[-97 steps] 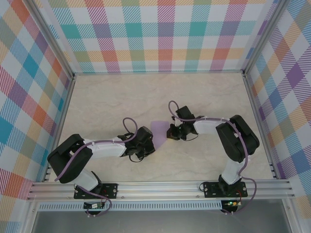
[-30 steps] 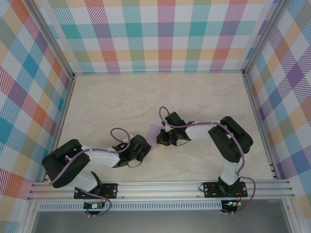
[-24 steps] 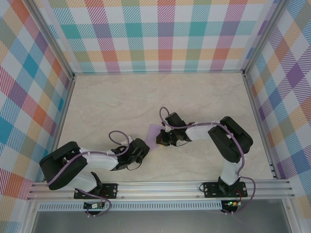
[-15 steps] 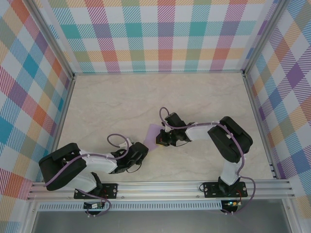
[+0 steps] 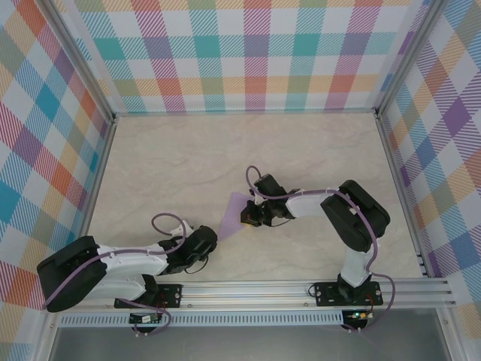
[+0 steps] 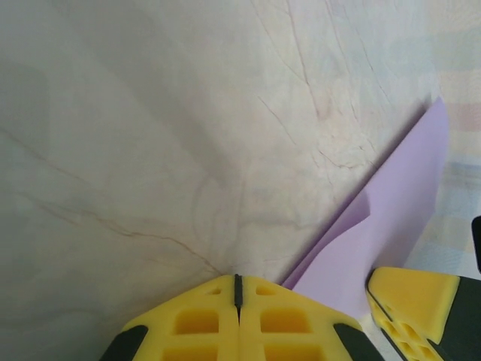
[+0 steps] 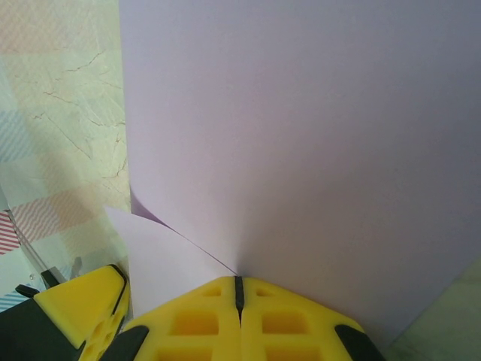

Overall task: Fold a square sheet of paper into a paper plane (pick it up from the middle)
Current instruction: Third fold the triangle at the center of the table.

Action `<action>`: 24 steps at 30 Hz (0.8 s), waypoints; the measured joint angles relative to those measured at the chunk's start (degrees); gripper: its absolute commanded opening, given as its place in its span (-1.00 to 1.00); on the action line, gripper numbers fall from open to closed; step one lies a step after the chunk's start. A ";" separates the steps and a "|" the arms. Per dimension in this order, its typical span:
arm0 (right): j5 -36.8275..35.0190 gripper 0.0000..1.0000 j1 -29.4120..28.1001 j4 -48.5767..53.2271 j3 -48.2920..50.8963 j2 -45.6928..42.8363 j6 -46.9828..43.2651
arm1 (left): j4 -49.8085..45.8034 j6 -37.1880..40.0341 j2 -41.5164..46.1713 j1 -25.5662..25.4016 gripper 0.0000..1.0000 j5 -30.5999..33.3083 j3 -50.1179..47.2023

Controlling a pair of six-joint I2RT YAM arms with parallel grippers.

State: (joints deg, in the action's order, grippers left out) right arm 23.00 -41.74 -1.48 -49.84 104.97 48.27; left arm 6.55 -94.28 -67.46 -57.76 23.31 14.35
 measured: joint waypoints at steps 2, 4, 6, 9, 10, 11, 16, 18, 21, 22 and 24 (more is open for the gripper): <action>0.02 -0.96 0.00 0.35 -0.22 0.07 -0.02 | -2.51 0.02 1.75 0.00 -1.00 0.48 -0.09; 0.02 -0.96 0.00 0.92 -0.57 0.11 -0.04 | -5.22 1.46 3.37 0.02 -1.00 1.09 -0.07; 0.00 -0.94 0.00 1.46 -0.90 0.11 -0.20 | -8.63 3.80 5.07 0.07 -1.00 1.70 0.17; -0.22 -0.85 0.00 2.91 -1.81 0.11 -0.94 | -13.97 8.74 7.04 1.01 -0.95 1.55 2.45; -0.46 -0.79 -0.07 3.76 -2.32 0.11 -1.27 | -15.02 10.80 7.48 1.79 -0.90 0.90 3.69; -0.79 -0.72 -0.07 4.92 -2.93 0.11 -1.75 | -15.69 13.03 7.76 2.93 -0.84 -0.04 5.05; -2.97 -0.26 0.02 11.32 -6.12 -0.74 -4.04 | -17.07 23.58 5.75 9.18 -0.63 -7.15 11.87; -3.98 -0.10 0.28 13.09 -6.54 -2.14 -4.35 | -17.11 27.15 3.63 10.43 -0.59 -9.79 14.36; -5.09 0.06 0.98 15.02 -6.51 -5.29 -4.61 | -17.05 32.04 0.72 11.26 -0.54 -13.64 17.29; -5.38 0.09 1.36 15.54 -6.51 -6.43 -4.50 | -16.96 33.44 -0.02 11.50 -0.51 -14.88 17.99; -5.70 0.13 2.29 16.06 -6.32 -8.37 -4.13 | -16.72 35.63 -1.25 12.00 -0.49 -16.81 18.99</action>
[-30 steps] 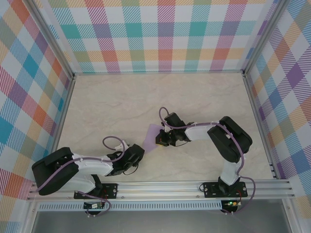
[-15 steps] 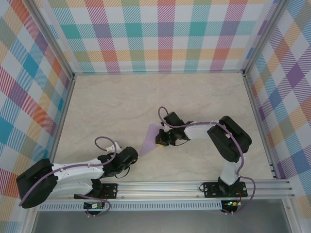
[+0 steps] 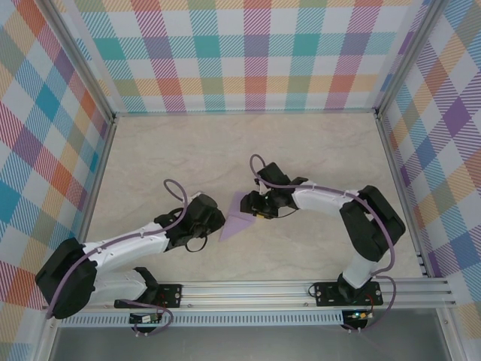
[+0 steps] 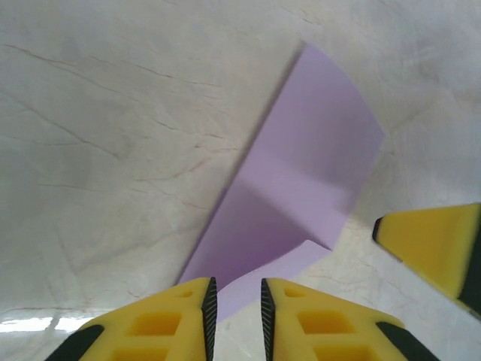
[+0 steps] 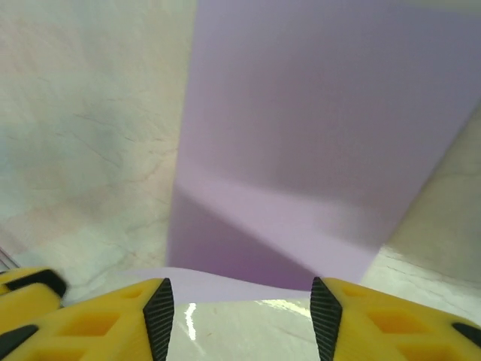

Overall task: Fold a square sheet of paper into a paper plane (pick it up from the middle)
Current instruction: Third fold the triangle at the center of the table.

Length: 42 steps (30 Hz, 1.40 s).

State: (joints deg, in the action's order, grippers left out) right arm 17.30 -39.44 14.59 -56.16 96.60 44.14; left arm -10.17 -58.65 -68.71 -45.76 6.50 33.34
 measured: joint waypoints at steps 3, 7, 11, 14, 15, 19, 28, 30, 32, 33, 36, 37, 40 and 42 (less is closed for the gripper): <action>-0.39 0.18 1.60 0.07 1.40 -2.56 0.61 | 1.14 2.62 -2.10 0.63 -0.52 -2.89 0.96; -0.39 0.22 3.21 0.07 3.96 -3.54 1.73 | 3.50 4.48 -2.97 0.70 -0.56 -5.79 1.01; -0.37 0.28 3.52 0.52 5.22 -3.54 2.49 | 3.82 5.66 -1.55 0.70 -0.53 -5.86 0.98; -0.24 0.30 3.52 0.44 5.22 -3.54 3.26 | 3.89 6.27 0.98 0.70 -0.53 -5.92 0.98; -0.11 0.31 3.52 0.28 5.29 -3.54 3.48 | 3.91 6.58 1.66 0.70 -0.54 -6.08 0.98; 0.55 0.33 3.85 -0.74 5.84 -3.54 4.50 | 4.92 7.80 2.10 0.70 -0.59 -8.46 0.83; 0.98 0.47 4.15 -1.75 6.99 -3.56 5.88 | 6.73 9.70 -8.35 0.72 -0.76 -12.66 2.38; 0.98 0.47 4.15 -1.95 7.28 -3.56 6.05 | 6.73 9.68 -10.34 0.94 -0.78 -12.15 3.06; 1.31 0.47 4.15 -2.14 7.61 -3.56 6.10 | 6.86 9.44 -11.80 1.44 -0.81 -10.95 3.48; 1.46 0.48 4.15 -2.32 7.76 -3.56 6.19 | 6.93 9.18 -12.35 1.77 -0.82 -10.34 3.56; 2.40 0.47 4.15 -3.13 8.17 -3.56 6.47 | 7.21 8.35 -14.40 2.95 -0.85 -8.59 3.58; 2.86 0.47 4.15 -3.56 8.41 -3.56 6.54 | 7.26 8.13 -15.17 3.30 -0.86 -8.35 3.58; 4.37 0.45 4.15 -4.79 9.01 -3.56 7.37 | 7.52 7.41 -17.42 3.80 -0.88 -8.37 3.58; 5.35 0.43 4.15 -5.68 9.18 -3.56 7.93 | 7.72 7.06 -18.51 3.85 -0.88 -8.39 3.58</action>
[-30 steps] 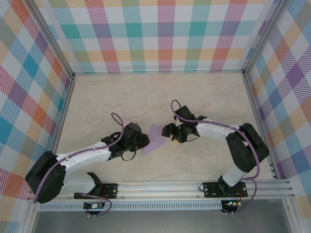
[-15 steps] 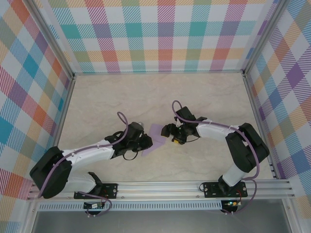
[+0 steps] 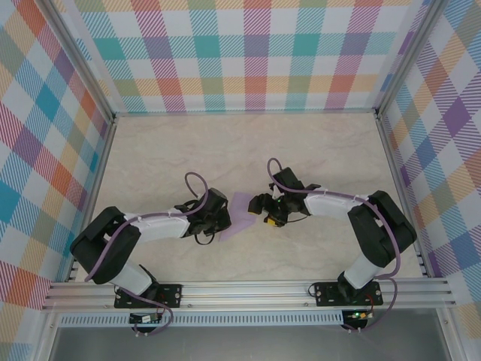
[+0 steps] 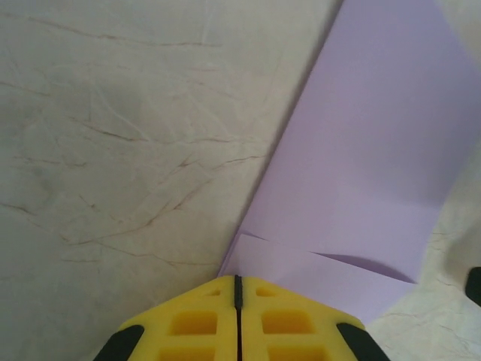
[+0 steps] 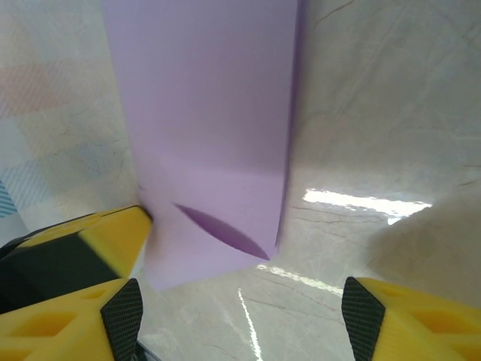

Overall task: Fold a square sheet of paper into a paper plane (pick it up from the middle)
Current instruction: Third fold the triangle at the center of the table.

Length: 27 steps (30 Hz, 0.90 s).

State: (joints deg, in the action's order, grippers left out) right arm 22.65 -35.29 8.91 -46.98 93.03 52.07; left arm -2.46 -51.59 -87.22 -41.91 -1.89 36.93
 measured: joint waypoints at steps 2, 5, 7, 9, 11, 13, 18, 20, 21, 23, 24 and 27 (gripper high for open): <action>1.05 0.41 0.00 -1.11 0.22 0.00 0.70 | 0.48 -0.07 -0.07 0.00 -0.88 0.02 0.02; 2.45 0.38 0.00 -2.49 0.66 0.02 1.81 | 0.59 -0.24 -0.15 0.02 -0.89 0.04 0.02; 3.13 0.36 0.00 -3.08 0.76 0.02 2.49 | 0.59 -0.24 -0.15 0.02 -0.89 0.04 0.02; 3.58 0.32 0.00 -3.39 0.81 0.04 3.15 | 0.52 -0.44 -0.15 0.02 -0.90 0.11 0.02; 3.65 0.29 0.00 -3.43 0.83 0.13 3.72 | 0.48 -0.90 -0.15 0.00 -0.92 0.28 0.02; 3.65 0.25 0.00 -3.39 0.81 0.50 4.20 | 0.44 -1.42 -0.15 0.00 -0.93 0.50 0.04; 4.02 0.17 -0.07 -3.34 0.81 2.75 4.55 | 0.31 -1.77 -0.04 0.00 -0.93 1.03 0.04; 4.22 0.15 -0.15 -3.32 0.81 3.30 4.52 | 0.02 -1.75 0.07 0.00 -0.92 1.29 0.04; 4.37 0.14 -0.37 -3.32 0.79 3.48 4.50 | -0.17 -1.73 0.11 0.00 -0.92 1.49 0.07; 4.66 0.13 -0.50 -3.32 0.70 3.82 4.50 | -0.39 -1.70 0.20 0.00 -0.92 1.60 0.11; 4.68 0.12 -0.61 -3.32 0.68 3.98 4.50 | -0.48 -1.68 0.24 0.00 -0.91 1.64 0.11; 4.76 0.10 -0.83 -3.32 0.55 4.46 4.50 | -1.05 -1.51 0.35 0.00 -0.88 1.99 0.33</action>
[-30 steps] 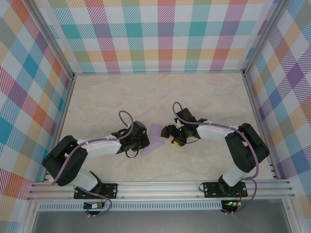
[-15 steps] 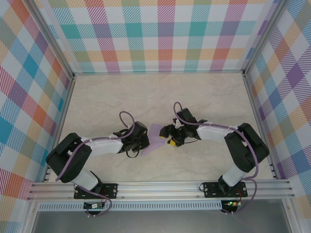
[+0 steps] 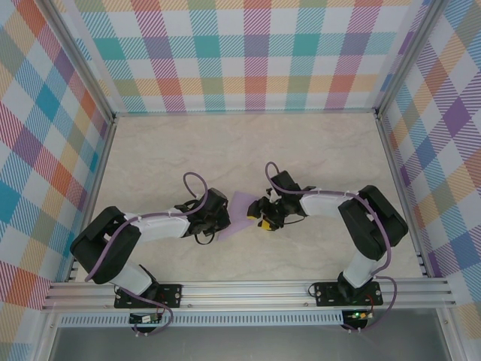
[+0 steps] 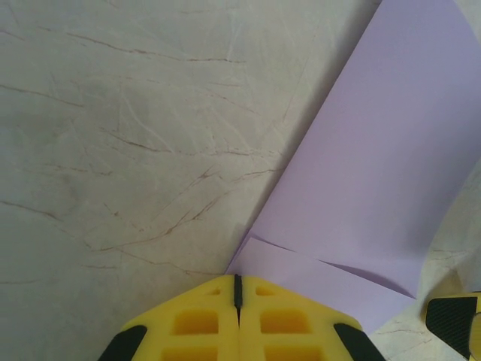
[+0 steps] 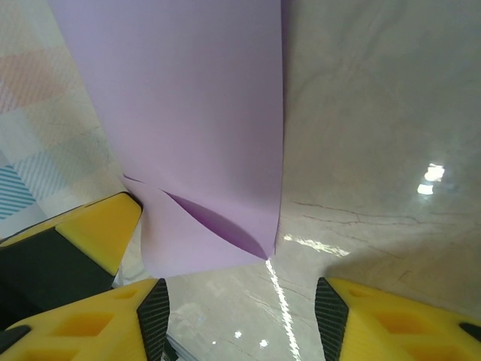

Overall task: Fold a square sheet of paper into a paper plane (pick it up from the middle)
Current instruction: Third fold the triangle at the center of the table.

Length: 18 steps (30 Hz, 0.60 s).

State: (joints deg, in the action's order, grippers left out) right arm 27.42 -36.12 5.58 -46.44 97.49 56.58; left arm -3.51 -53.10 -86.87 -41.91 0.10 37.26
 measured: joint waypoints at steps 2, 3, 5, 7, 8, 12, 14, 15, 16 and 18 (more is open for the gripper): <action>0.11 0.09 0.02 0.00 -0.17 0.17 0.02 | -0.63 0.20 0.31 0.00 -0.84 -0.04 0.13; 0.13 0.08 0.02 0.02 -0.24 0.28 0.00 | -0.90 0.39 0.66 0.00 -0.81 -0.09 0.13; 0.13 0.07 0.02 0.04 -0.28 0.31 0.00 | -0.85 1.01 1.64 0.02 -0.75 -0.76 0.15; 0.15 0.06 0.00 0.00 -0.28 0.31 0.00 | -0.83 1.88 2.89 0.02 -0.71 -1.86 0.20; 0.15 0.06 0.00 0.00 -0.28 0.31 0.00 | -0.85 2.21 3.58 0.02 -0.70 -2.51 0.31; 0.31 0.04 0.00 -0.02 -0.31 0.42 0.02 | -0.81 3.28 5.38 0.02 -0.69 -4.63 0.94; 0.33 0.04 -0.11 0.02 -0.50 0.66 0.04 | -0.66 3.61 5.68 0.00 -0.69 -5.66 1.18; 0.33 0.04 -0.13 0.00 -0.55 0.72 0.04 | -0.59 3.74 5.68 0.00 -0.70 -6.16 1.18; 0.33 0.03 -0.15 0.02 -0.57 0.74 0.04 | -0.66 3.91 5.68 0.00 -0.70 -6.73 1.18; 0.33 0.03 -0.26 -0.13 -0.63 0.83 0.04 | -0.63 4.42 5.68 0.00 -0.73 -7.69 1.18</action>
State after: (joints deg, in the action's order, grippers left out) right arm 27.75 -36.38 5.45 -47.07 98.32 56.62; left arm -4.14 -48.69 -81.19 -41.91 -7.60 38.44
